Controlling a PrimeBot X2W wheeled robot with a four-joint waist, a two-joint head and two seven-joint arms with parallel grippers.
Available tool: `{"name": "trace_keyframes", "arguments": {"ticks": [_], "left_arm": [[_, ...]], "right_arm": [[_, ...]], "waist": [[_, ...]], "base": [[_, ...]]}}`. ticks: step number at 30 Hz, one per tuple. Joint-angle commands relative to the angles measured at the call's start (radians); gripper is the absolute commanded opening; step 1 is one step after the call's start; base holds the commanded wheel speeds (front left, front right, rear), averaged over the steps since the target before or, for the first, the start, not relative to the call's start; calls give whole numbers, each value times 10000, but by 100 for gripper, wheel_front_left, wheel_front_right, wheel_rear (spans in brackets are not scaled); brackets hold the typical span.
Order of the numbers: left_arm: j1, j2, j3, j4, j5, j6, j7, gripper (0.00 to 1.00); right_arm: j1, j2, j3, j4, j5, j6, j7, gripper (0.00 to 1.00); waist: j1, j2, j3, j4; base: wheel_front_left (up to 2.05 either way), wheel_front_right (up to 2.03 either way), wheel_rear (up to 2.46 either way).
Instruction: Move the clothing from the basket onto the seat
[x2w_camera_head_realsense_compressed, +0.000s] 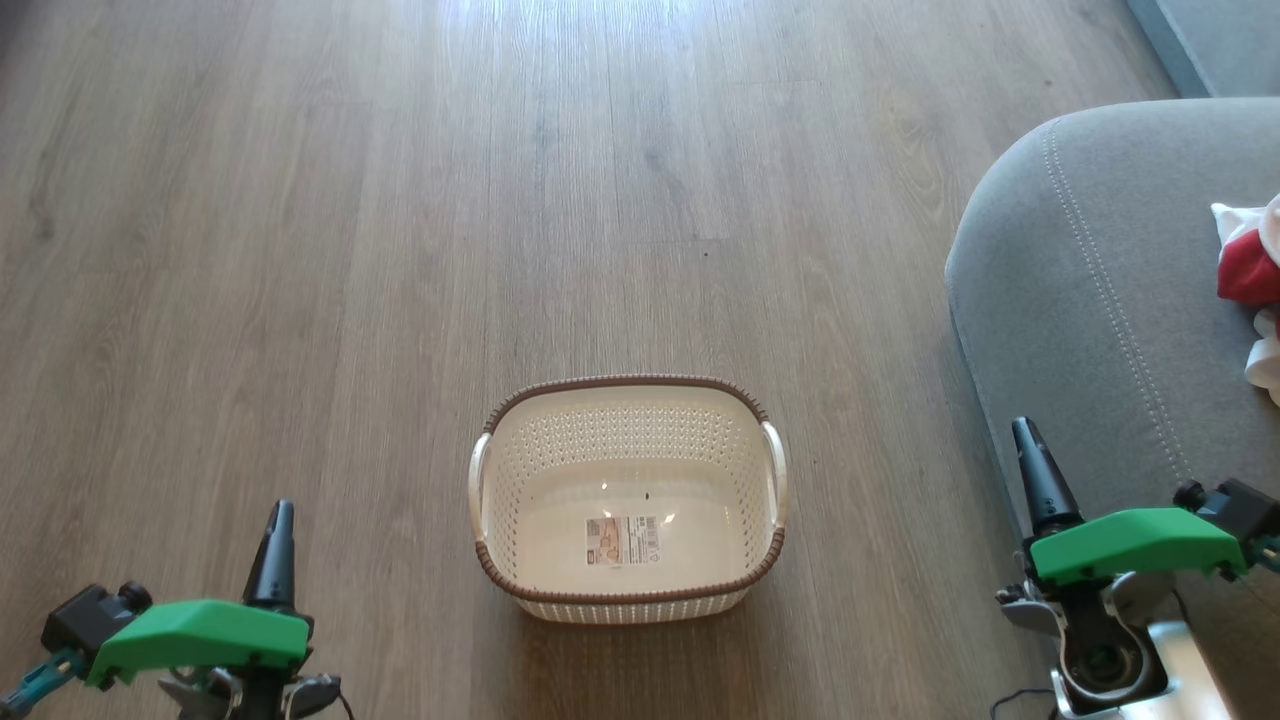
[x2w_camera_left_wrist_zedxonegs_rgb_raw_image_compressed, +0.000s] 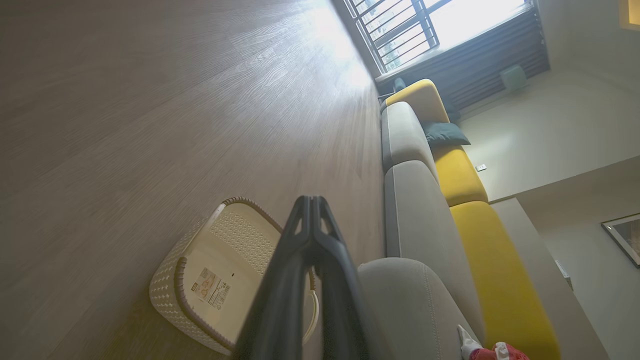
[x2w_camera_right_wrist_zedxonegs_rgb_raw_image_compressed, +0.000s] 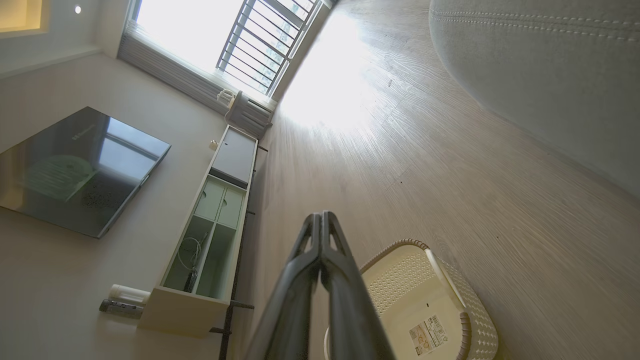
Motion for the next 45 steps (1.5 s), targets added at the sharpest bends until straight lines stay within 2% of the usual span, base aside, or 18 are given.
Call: {"name": "trace_keyframes", "arguments": {"ticks": [1,45], "left_arm": [[-534,114,141,-381,-259,-104,63,0],[-688,134,-29,-920,-5401,-261,1327,0]], "right_arm": [[-143,42,45,-429,265,0,70,0],[181,113,-682,-1306,5229,-2,1320,0]], "waist": [[0,0,-1,4],[0,0,-38,152]], "base": [[0,0,0],[0,0,0]]}}
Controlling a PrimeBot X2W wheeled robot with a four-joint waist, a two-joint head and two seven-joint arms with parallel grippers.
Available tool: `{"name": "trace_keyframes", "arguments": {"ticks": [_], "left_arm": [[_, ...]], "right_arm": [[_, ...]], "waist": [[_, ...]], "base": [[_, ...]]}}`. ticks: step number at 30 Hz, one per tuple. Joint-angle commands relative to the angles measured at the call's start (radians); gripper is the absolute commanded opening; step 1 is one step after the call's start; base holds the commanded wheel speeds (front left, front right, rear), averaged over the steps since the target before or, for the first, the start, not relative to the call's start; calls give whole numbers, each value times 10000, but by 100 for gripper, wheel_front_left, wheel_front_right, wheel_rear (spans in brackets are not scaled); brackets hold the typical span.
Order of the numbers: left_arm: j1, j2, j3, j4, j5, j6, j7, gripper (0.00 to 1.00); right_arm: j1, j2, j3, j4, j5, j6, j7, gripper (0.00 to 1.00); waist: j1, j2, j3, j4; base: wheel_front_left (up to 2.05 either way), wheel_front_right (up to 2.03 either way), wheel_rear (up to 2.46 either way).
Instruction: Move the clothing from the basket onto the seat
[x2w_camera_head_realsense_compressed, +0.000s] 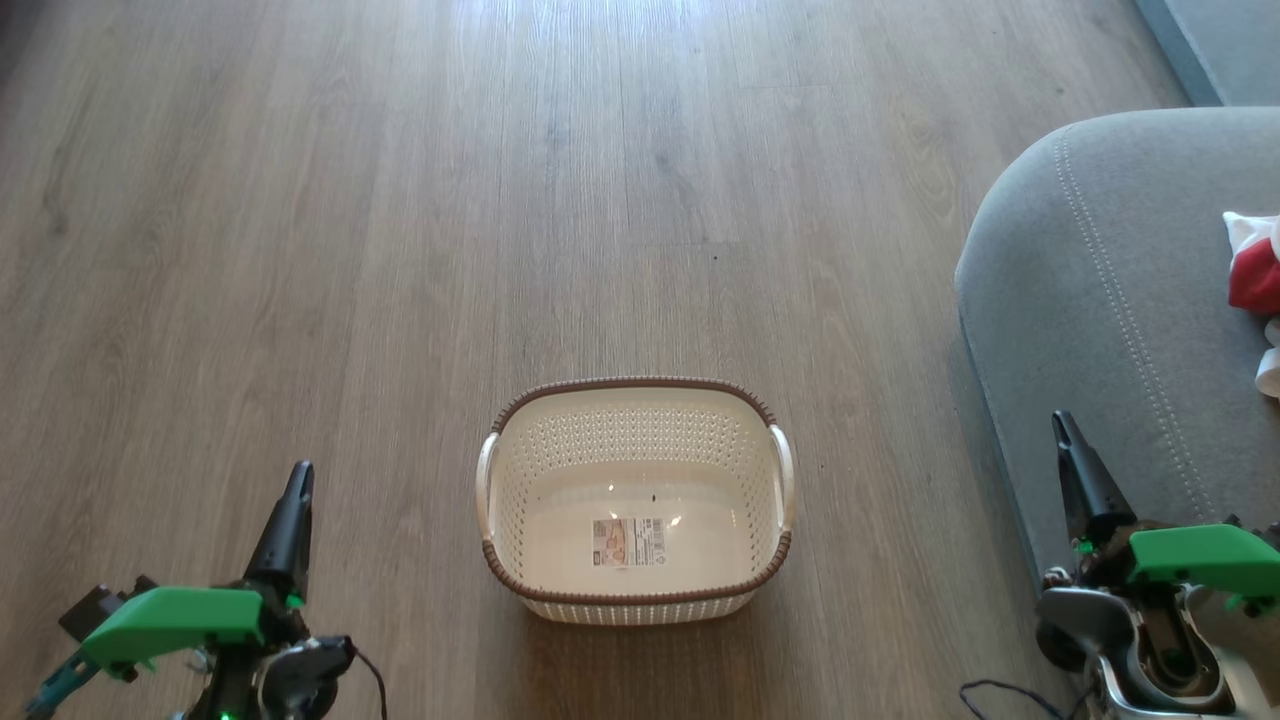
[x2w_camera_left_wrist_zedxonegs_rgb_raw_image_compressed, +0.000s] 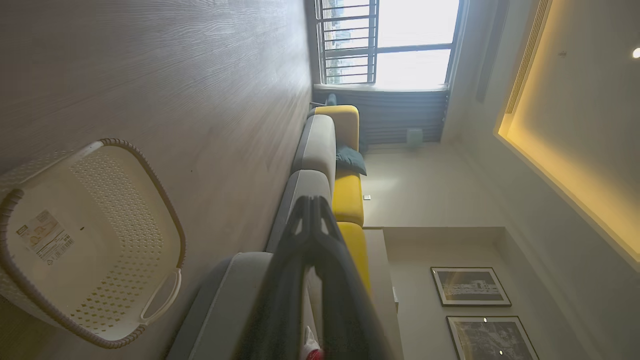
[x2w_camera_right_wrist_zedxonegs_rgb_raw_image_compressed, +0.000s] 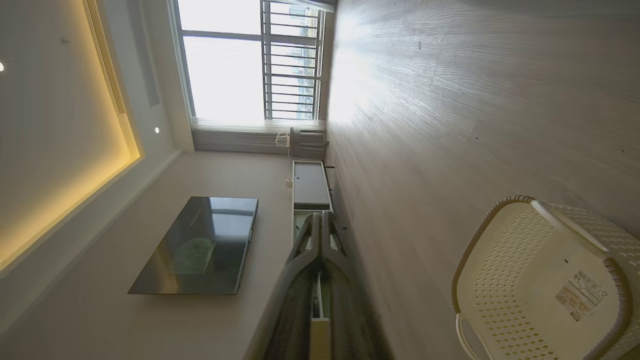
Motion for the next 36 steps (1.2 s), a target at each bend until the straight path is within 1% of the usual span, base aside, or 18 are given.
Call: {"name": "trace_keyframes", "arguments": {"ticks": [1,3,36], "left_arm": [[-562,131,230,-376,-324,-90,97,0],[-566,131,226,-389,-447,-94,127,0],[-565,131,224,-391,-449,-94,126,0]], "right_arm": [[-216,7,139,-470,309,2,111,0],[-208,9,121,-491,428,2,141,0],[-208,9,123,-491,430,2,139,0]], "waist": [[-1,0,-1,4],[-1,0,-2,8],[-1,0,-2,8]], "base": [[0,0,0],[0,0,0],[0,0,0]]}}
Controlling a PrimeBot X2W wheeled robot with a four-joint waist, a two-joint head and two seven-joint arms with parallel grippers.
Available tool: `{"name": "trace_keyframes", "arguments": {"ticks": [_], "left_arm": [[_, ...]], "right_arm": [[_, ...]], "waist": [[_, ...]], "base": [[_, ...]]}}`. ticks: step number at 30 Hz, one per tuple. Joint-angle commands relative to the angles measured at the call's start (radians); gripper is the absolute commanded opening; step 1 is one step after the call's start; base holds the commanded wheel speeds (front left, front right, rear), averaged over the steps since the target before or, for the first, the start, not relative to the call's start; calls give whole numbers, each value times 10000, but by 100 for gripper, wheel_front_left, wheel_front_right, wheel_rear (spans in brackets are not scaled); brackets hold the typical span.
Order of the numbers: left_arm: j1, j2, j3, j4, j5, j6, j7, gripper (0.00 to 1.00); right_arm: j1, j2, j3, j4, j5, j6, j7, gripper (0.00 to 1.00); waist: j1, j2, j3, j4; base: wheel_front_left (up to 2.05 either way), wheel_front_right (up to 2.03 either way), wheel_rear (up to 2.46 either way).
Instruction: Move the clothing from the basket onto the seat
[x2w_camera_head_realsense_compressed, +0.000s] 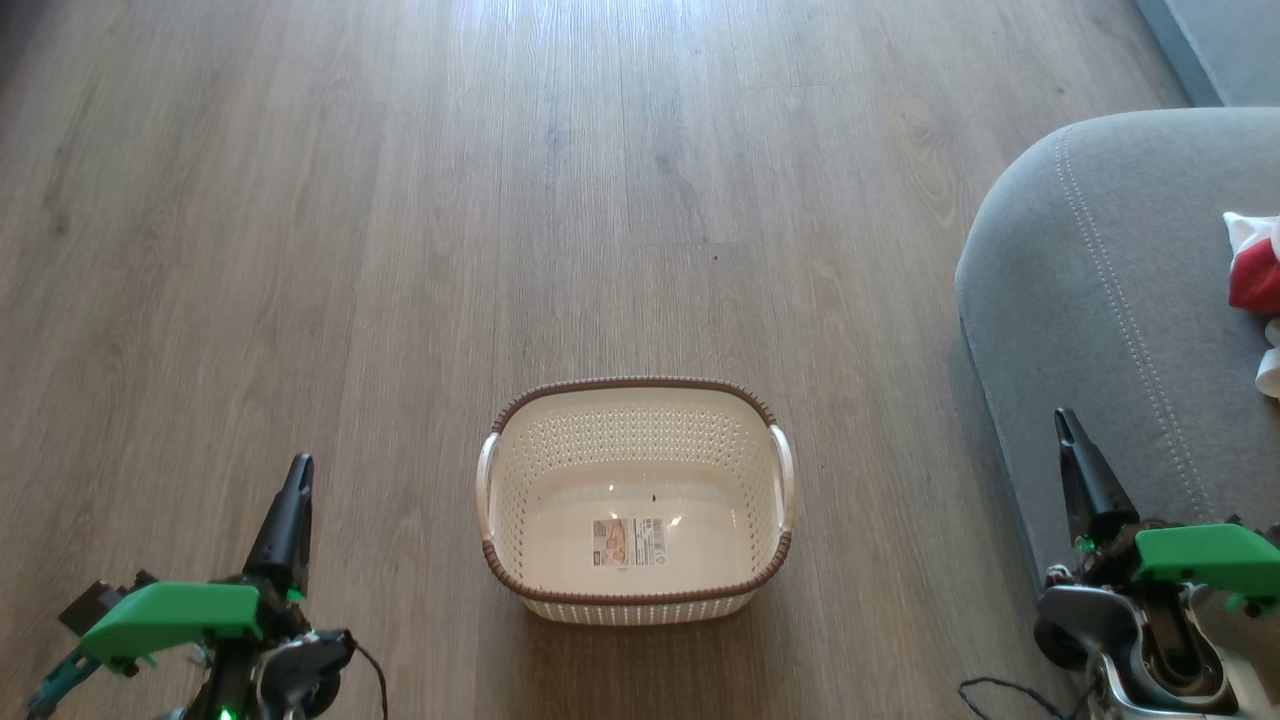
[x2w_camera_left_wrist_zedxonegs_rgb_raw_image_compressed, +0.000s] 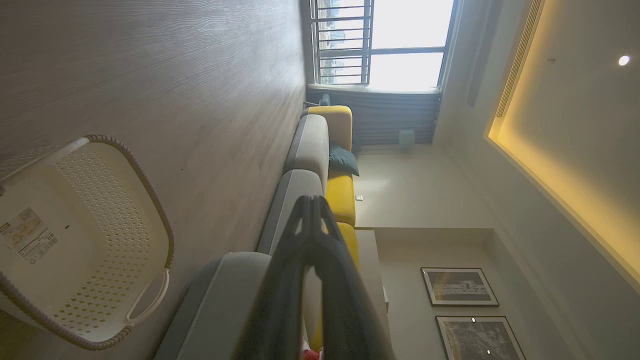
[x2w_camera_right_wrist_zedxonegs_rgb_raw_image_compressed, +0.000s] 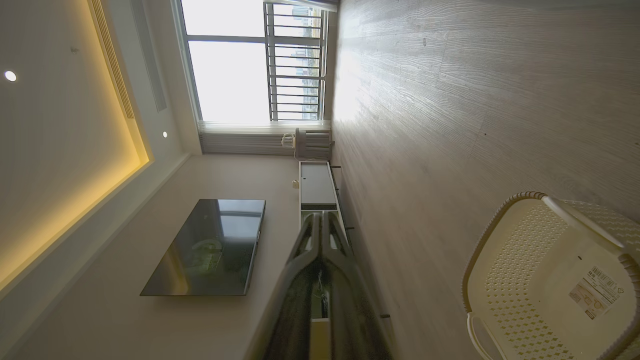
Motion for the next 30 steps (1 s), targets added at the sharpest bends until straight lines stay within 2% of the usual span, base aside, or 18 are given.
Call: {"name": "trace_keyframes", "arguments": {"ticks": [1,30], "left_arm": [[-482,131,251,-331,-63,-92,76,0],[-481,131,250,-332,-64,-92,75,0]], "right_arm": [[-207,-1,171,-395,58,4,47,0],[-206,-1,172,-395,59,4,46,0]], "waist": [[-1,0,0,0],[-1,0,0,0]], "base": [[0,0,0],[0,0,0]]}}
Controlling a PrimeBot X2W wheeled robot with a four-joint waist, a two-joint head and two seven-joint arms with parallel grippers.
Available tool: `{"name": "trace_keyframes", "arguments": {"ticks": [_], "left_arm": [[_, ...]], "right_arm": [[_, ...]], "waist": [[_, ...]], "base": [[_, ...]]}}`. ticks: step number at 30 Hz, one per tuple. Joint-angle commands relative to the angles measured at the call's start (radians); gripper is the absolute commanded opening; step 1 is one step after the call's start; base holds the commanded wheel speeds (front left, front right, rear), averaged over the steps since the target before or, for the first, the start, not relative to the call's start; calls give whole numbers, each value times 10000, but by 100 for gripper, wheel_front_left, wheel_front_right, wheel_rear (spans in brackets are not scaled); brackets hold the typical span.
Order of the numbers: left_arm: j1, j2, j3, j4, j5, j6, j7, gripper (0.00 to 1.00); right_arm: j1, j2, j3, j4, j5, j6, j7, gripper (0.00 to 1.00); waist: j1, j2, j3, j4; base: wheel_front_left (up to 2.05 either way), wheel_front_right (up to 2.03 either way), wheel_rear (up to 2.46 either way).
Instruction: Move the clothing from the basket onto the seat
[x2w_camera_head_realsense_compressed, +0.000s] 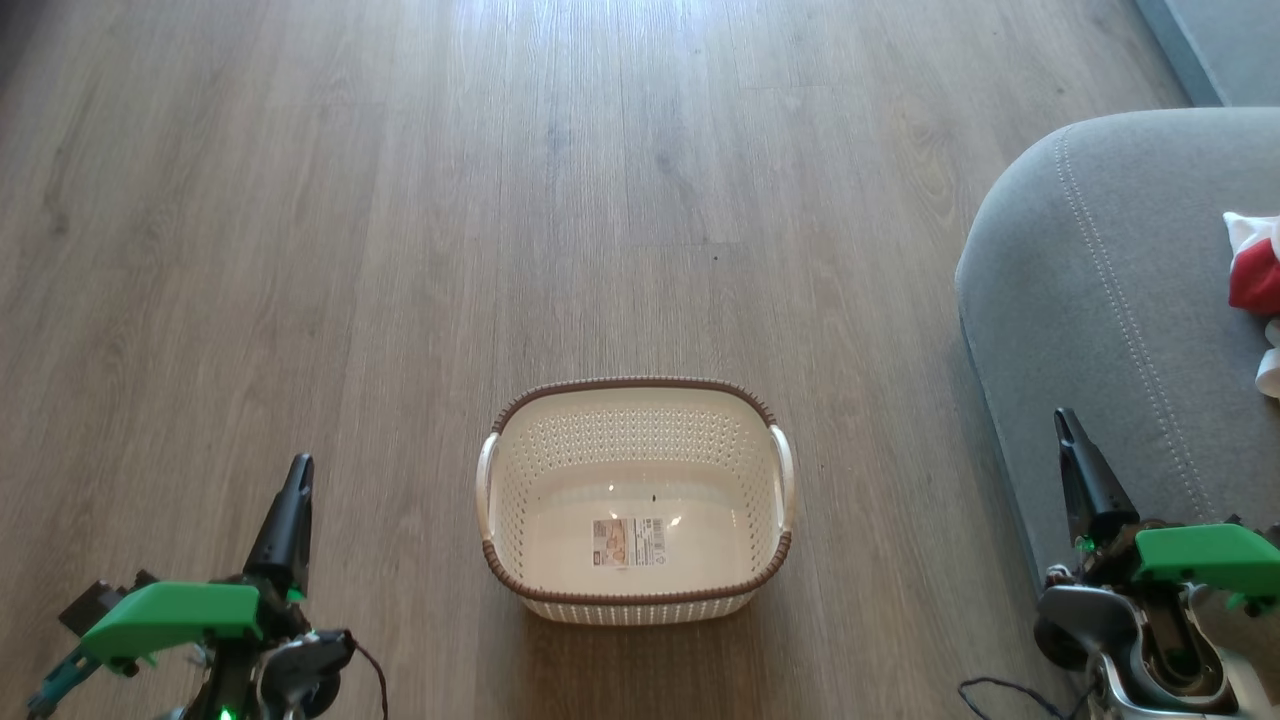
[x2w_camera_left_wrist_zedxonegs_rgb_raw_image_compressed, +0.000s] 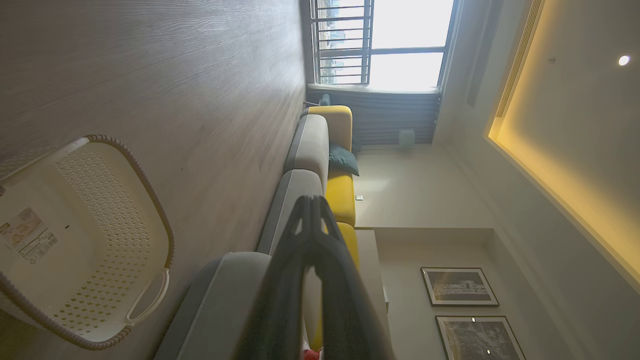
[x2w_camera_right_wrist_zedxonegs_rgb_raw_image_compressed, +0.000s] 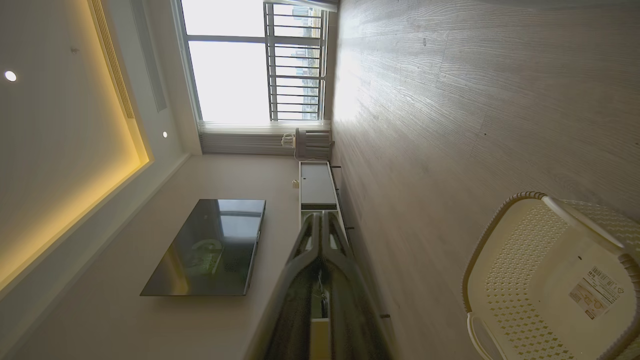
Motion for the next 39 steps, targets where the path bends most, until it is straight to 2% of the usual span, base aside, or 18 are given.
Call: {"name": "trace_keyframes", "arguments": {"ticks": [1,39], "left_arm": [[-481,131,251,-332,-64,-92,75,0],[-481,131,250,-333,-65,-92,74,0]], "right_arm": [[-206,-3,172,-395,59,4,46,0],[-206,-3,173,-395,59,4,45,0]], "waist": [[0,0,0,0],[0,0,0,0]], "base": [[0,0,0],[0,0,0]]}}
